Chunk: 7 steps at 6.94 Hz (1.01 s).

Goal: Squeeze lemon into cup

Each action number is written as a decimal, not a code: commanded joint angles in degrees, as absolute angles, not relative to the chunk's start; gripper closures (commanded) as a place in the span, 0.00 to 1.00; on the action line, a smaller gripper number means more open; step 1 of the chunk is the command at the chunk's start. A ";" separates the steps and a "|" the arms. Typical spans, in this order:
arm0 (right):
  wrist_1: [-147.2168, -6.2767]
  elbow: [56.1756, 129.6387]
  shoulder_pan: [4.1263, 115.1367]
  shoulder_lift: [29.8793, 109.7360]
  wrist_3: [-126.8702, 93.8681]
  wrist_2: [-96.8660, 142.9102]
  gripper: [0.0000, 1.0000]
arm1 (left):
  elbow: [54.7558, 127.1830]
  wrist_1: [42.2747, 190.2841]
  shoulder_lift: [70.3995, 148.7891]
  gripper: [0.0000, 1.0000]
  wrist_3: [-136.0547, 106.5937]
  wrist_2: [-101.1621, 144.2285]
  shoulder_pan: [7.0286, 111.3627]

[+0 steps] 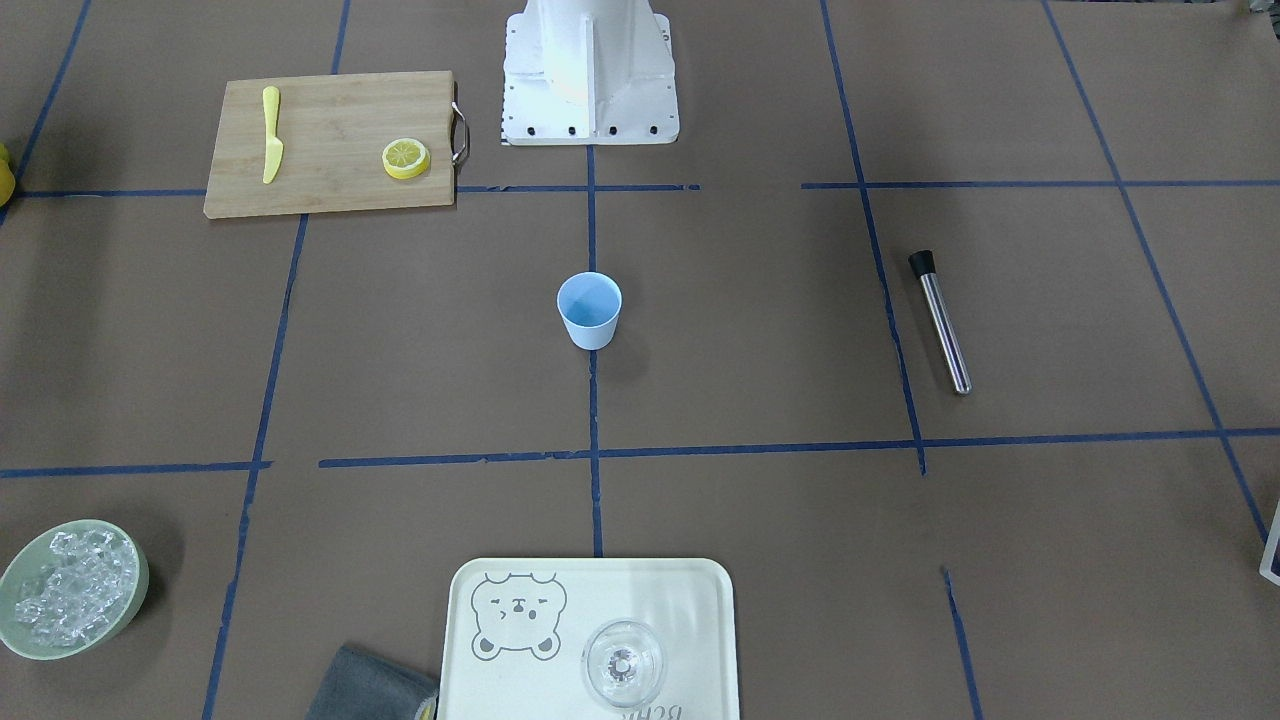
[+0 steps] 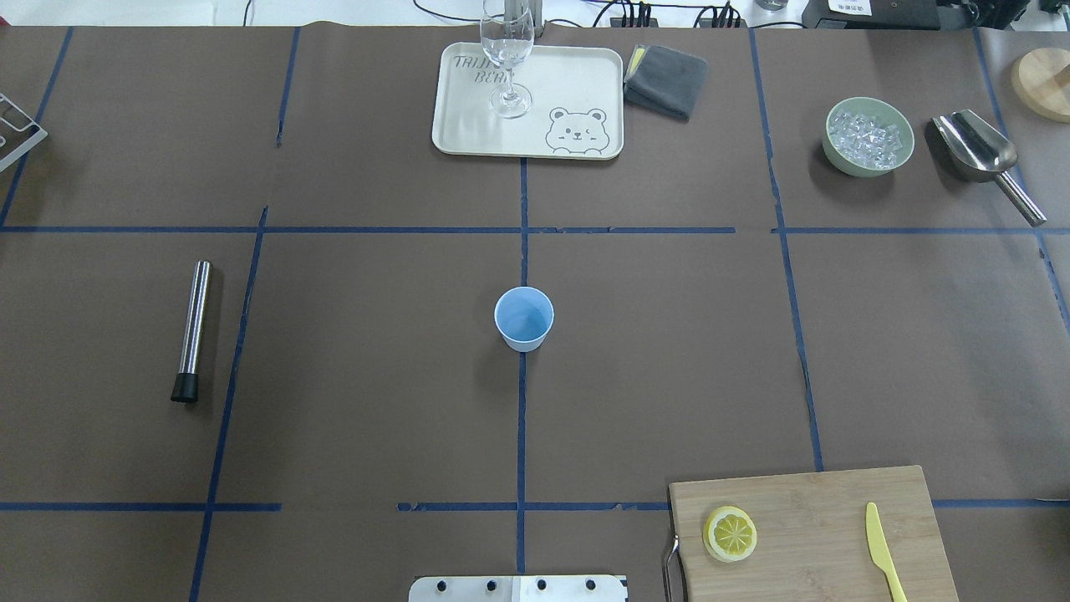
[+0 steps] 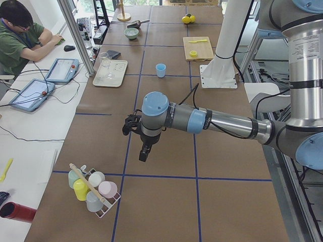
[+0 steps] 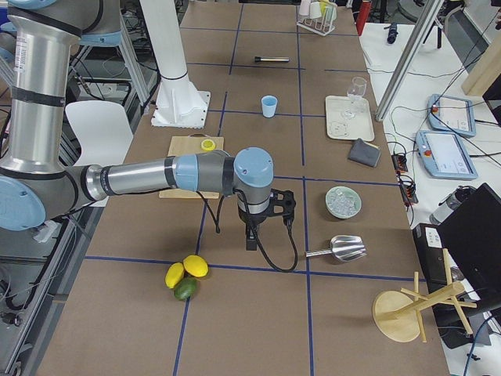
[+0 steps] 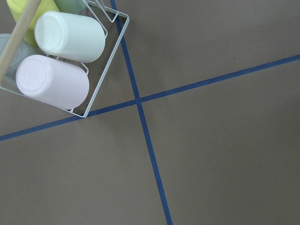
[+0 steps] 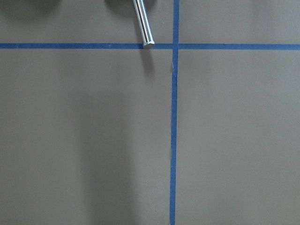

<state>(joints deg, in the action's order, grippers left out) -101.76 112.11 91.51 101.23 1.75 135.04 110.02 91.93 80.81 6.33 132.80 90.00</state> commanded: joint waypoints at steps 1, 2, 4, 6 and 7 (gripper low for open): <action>-101.69 112.41 91.58 101.08 1.15 134.83 0.00 | 109.69 91.93 80.77 0.00 6.33 132.80 90.00; -101.34 113.63 91.50 101.16 1.06 135.17 0.00 | 109.69 91.93 80.77 0.00 6.33 132.80 90.00; -101.34 114.54 87.90 99.60 -0.51 135.70 0.00 | 109.69 91.93 80.77 0.00 6.33 132.80 90.00; -101.08 117.58 82.47 99.14 -5.66 143.15 0.00 | 109.95 91.93 80.77 0.00 6.33 132.89 90.09; -97.16 121.77 76.96 98.36 -14.76 142.22 0.00 | 109.86 91.93 80.77 0.00 6.33 132.89 90.00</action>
<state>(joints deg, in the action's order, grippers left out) -100.28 117.85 82.54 99.10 -6.08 141.55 109.87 91.93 80.77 6.33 132.88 90.04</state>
